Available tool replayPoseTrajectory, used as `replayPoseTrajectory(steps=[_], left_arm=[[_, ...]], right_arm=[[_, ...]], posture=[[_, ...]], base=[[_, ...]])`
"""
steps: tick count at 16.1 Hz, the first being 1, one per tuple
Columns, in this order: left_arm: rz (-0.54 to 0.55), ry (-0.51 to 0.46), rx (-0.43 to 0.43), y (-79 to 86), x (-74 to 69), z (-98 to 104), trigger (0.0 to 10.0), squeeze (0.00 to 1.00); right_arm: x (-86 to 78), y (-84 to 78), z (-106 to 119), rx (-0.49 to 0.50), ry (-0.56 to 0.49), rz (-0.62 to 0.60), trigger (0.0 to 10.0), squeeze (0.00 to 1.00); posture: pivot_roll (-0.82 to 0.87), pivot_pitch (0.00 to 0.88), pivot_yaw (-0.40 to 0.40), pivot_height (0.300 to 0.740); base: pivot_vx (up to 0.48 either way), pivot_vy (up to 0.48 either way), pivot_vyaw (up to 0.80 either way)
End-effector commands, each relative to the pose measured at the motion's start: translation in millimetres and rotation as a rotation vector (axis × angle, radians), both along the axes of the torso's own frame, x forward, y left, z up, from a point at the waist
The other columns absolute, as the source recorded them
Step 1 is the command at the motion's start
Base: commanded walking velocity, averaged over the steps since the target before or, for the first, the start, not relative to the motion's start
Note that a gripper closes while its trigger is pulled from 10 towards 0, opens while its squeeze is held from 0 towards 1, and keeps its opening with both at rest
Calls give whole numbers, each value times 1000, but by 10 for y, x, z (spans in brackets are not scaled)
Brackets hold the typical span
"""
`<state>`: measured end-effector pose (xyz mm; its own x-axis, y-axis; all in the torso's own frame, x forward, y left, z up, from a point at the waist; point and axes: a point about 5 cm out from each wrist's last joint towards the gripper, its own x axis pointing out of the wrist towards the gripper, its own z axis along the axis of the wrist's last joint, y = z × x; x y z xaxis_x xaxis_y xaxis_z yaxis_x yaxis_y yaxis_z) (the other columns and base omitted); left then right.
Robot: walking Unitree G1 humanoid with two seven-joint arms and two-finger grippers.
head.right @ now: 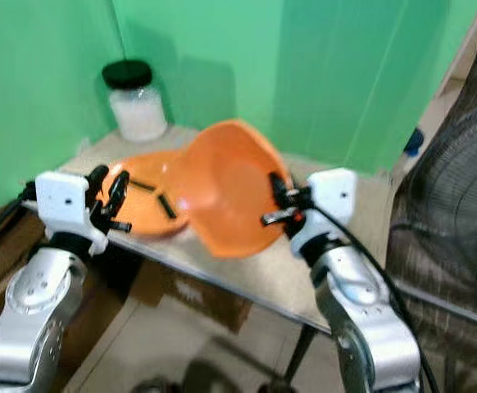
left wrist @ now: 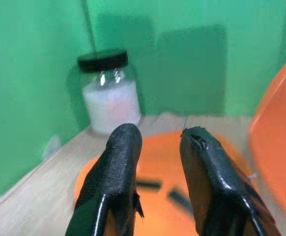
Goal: Setting the table
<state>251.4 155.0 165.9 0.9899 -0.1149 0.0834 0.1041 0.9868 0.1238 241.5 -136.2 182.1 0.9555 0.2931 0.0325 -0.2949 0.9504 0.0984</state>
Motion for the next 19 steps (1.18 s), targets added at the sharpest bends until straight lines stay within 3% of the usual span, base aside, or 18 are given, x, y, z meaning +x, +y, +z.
replayPoseTrajectory(steps=[1,5,19], left_arm=[[5,1,8,23,4,-10,10000,0],[-10,6,8,-5,33,-21,10000,0],[1,44,-33,-23,-38,-114,10000,0]], right_arm=[[-13,-9,65,9,-46,-16,10000,0],[11,-74,83,-11,-62,-82,10000,0],[31,-195,122,-61,-64,-171,10000,0]], posture=[[-35,0,54,740],[-45,0,56,740],[-75,0,38,740]], base=[[-300,0,0],[0,0,-142],[0,0,-800]])
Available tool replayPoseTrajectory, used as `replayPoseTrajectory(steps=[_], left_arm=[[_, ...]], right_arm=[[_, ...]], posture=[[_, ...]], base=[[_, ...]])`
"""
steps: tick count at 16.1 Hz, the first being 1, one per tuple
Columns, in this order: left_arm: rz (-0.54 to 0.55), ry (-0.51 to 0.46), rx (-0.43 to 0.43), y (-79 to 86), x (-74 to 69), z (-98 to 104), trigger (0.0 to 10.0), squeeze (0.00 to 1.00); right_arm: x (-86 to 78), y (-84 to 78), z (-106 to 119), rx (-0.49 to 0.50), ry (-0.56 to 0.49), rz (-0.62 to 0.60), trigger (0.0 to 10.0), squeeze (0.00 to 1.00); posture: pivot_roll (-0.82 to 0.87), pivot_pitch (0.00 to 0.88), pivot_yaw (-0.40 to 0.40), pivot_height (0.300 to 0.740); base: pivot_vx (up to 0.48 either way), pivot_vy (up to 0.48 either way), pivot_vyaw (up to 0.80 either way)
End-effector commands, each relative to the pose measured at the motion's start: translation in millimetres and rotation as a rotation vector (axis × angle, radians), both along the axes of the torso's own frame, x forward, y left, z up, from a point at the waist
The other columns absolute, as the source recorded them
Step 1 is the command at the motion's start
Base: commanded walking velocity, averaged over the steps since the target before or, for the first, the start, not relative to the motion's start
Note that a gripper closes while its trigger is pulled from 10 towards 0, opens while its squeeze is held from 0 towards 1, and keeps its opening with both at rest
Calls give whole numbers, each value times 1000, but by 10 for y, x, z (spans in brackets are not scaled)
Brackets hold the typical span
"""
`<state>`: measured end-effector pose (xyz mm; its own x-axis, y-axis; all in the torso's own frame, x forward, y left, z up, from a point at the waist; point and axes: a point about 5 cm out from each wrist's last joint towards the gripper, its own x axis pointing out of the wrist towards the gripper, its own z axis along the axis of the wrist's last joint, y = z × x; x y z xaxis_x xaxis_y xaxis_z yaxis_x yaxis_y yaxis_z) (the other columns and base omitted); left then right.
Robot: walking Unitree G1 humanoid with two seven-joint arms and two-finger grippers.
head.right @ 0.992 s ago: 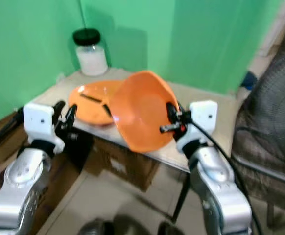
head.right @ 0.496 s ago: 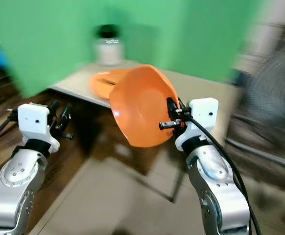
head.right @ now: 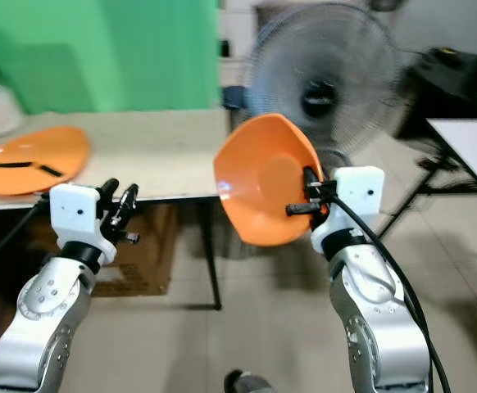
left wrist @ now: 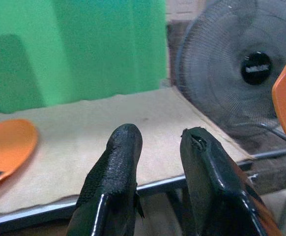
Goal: Setting the table
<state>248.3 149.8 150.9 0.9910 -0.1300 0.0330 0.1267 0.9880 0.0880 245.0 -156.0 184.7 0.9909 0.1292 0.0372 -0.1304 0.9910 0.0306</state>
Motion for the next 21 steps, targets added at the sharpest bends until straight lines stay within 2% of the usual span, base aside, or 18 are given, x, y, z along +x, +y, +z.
replayPoseTrajectory(steps=[1,2,3,4,7,9,11,15,19,21], left_arm=[[2,-13,-7,18,-1,53,10000,0],[-6,-13,2,11,1,59,10000,0],[23,13,47,41,40,14,10000,0],[23,13,47,41,40,14,10000,0],[62,-18,95,69,65,35,10000,0],[26,-18,62,41,90,64,10000,0],[-5,-20,79,-4,88,50,10000,0],[3,-29,46,-14,63,94,10000,0],[39,-2,62,50,-3,26,10000,0],[24,-12,33,19,-22,27,10000,0]], right_arm=[[-6,4,91,-1,-43,-6,10000,0],[-7,6,89,-1,-42,-7,10000,0],[20,12,79,9,-40,-19,10000,0],[20,12,79,9,-40,-19,10000,0],[30,49,114,19,-50,-14,10000,0],[49,58,115,20,-54,-14,10000,0],[72,33,133,29,-60,-26,10000,0],[71,60,139,33,-53,-16,10000,0],[31,44,98,60,-24,-20,10000,0],[-9,0,82,55,-13,-36,10000,0]], posture=[[-75,0,39,740],[-73,0,38,740],[-69,0,37,740],[-69,0,37,740],[-73,0,44,740],[-76,0,45,740],[-76,0,39,740],[-66,2,32,740],[-74,25,33,740],[-80,28,36,740]], base=[[0,0,-800],[0,0,-800],[0,0,-800],[0,0,-800],[0,0,-800],[0,0,-800],[0,0,-800],[0,0,-800],[0,0,-800],[0,0,-800]])
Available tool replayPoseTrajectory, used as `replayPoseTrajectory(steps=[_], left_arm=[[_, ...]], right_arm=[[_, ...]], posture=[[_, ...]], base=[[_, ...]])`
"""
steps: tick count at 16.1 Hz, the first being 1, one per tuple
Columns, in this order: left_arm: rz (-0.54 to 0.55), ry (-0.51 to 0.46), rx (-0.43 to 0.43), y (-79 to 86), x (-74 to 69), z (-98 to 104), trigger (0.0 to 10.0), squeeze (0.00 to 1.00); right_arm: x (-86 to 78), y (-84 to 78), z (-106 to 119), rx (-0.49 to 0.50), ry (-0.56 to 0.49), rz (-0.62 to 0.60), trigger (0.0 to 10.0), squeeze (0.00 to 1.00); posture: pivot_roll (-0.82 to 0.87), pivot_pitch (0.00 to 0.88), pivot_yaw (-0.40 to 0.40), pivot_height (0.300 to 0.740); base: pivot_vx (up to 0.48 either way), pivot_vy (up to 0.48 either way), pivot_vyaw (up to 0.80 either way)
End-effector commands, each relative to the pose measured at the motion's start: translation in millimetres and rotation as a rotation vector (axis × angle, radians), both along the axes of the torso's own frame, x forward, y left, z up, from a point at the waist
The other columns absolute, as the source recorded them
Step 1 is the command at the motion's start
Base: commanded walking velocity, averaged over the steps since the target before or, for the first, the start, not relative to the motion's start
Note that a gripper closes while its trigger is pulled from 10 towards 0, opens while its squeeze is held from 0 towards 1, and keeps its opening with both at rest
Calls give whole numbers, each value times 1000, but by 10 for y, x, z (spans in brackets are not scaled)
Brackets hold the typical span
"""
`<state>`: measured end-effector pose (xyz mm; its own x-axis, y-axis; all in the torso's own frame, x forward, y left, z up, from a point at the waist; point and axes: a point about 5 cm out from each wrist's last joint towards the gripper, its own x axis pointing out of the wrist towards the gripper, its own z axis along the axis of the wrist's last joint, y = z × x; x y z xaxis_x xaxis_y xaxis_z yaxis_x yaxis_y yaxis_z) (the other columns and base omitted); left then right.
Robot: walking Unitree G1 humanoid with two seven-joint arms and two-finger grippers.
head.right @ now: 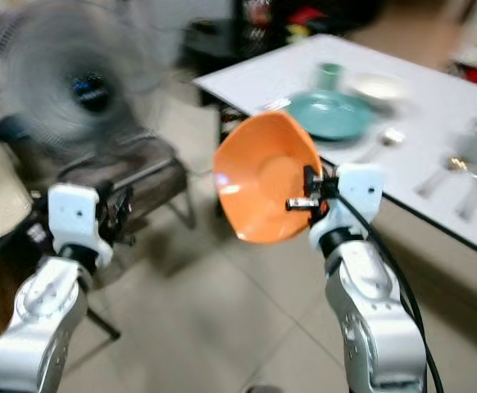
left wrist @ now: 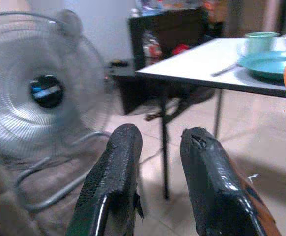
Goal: Setting the table
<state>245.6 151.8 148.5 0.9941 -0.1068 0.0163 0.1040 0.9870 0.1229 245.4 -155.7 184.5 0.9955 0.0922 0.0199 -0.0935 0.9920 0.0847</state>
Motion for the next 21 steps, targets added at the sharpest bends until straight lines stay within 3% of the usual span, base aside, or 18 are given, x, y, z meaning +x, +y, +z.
replayPoseTrajectory(steps=[1,5,7,13,18,21], left_arm=[[-13,-18,-32,-29,-11,44,10000,0],[-28,-17,2,-23,-31,25,10000,0],[-44,-10,7,-7,-92,9,10000,0],[-53,-5,6,-7,-117,-4,10000,0],[-91,-16,-20,-57,-112,15,10000,0],[-96,-15,-23,-71,-114,10,10000,0]], right_arm=[[-44,-40,65,-2,-27,-16,10000,0],[-88,-72,33,1,-12,-38,10000,0],[-135,-75,-23,59,5,-52,10000,0],[-142,-94,-118,44,62,-38,10000,0],[-136,-306,-160,60,90,-166,10000,0],[-119,-324,-115,54,74,-155,10000,0]], posture=[[-88,28,41,740],[-82,31,59,740],[-74,23,56,740],[-69,12,38,740],[-80,19,27,740],[-88,19,30,740]], base=[[0,0,-800],[0,0,-800],[0,0,-800],[0,0,-800],[124,0,-754],[354,0,0]])
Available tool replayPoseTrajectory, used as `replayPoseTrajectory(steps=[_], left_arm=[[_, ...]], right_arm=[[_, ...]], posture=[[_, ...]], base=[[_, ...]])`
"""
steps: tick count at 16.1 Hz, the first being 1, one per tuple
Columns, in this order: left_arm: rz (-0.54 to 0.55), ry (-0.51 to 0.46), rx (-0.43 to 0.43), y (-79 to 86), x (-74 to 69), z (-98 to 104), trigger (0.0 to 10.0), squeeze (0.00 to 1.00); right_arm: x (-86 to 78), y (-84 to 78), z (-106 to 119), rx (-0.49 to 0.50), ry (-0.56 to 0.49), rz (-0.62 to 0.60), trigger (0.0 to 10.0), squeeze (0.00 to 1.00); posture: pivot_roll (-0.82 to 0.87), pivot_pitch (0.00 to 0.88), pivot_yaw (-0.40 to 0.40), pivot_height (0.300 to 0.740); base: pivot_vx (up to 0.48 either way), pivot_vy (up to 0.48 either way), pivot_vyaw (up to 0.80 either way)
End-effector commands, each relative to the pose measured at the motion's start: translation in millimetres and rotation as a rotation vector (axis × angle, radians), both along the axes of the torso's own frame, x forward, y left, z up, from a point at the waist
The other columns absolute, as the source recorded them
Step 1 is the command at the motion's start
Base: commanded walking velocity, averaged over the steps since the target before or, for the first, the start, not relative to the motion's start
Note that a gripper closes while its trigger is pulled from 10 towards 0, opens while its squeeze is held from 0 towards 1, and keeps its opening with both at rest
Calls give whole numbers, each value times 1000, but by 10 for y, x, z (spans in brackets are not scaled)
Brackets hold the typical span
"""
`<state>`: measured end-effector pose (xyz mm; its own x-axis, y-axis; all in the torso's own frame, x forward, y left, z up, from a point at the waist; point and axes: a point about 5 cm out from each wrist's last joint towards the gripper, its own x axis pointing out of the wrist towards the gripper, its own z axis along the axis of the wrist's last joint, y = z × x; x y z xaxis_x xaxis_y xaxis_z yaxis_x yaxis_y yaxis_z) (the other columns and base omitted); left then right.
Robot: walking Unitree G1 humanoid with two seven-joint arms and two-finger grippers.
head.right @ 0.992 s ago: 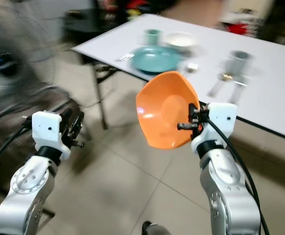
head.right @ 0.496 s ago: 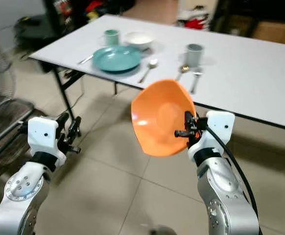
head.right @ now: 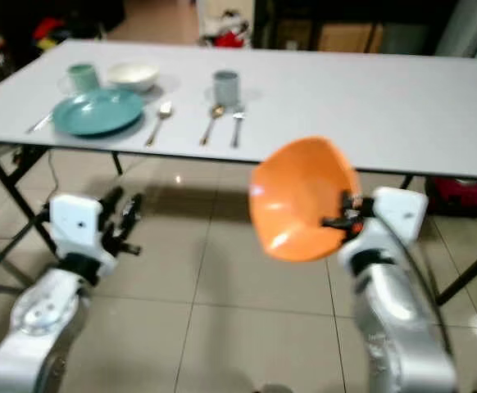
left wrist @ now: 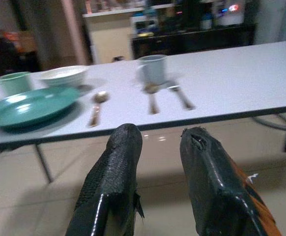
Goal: Setting the table
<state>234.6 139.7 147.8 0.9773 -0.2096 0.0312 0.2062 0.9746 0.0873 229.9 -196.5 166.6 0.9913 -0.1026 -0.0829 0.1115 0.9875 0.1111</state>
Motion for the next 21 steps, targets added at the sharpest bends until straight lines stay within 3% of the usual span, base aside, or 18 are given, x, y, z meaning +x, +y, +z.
replayPoseTrajectory(steps=[1,7,9,13,21], left_arm=[[1,-6,19,35,3,11,10000,0],[-9,-6,12,16,29,-1,10000,0],[-17,-2,18,13,37,-11,10000,0],[-8,-2,29,26,72,-12,10000,0],[12,-6,36,77,106,0,10000,0]], right_arm=[[55,88,94,22,-40,47,10000,0],[88,30,154,-44,-53,8,10000,0],[105,17,150,-22,-42,-8,10000,0],[128,18,181,-10,-62,5,10000,0],[220,46,163,-50,-48,26,10000,0]], posture=[[-92,16,31,740],[-103,5,34,740],[-104,1,38,740],[-101,0,37,740],[-91,0,40,740]], base=[[349,0,0],[347,0,0],[347,0,0],[347,0,-797],[343,0,0]])
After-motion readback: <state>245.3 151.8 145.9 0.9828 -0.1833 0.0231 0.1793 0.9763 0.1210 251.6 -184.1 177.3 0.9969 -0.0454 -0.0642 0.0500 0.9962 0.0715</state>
